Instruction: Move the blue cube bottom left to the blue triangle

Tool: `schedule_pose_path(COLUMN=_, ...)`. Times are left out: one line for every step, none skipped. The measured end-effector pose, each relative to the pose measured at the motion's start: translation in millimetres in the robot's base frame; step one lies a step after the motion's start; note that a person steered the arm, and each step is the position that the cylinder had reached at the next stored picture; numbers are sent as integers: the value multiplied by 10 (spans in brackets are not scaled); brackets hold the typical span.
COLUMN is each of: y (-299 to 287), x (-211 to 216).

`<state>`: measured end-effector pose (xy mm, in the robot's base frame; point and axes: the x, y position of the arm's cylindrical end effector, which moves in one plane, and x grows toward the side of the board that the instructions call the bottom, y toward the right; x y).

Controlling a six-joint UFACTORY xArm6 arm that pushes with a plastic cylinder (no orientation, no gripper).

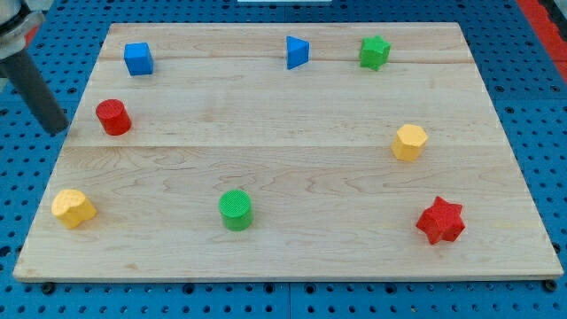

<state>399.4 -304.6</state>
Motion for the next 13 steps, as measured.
schedule_pose_path(y=-1, x=-648)
schedule_pose_path(y=87, x=-902)
schedule_pose_path(y=204, x=-1207)
schedule_pose_path(y=221, x=-1421)
schedule_pose_path(y=478, x=-1349)
schedule_pose_path(y=851, x=-1030)
schedule_pose_path(y=914, x=-1030)
schedule_pose_path(y=870, x=-1052)
schedule_pose_path(y=531, x=-1108)
schedule_pose_path(y=689, x=-1110)
schedule_pose_path(y=936, x=-1110)
schedule_pose_path(y=1069, x=-1151)
schedule_pose_path(y=1547, x=-1146)
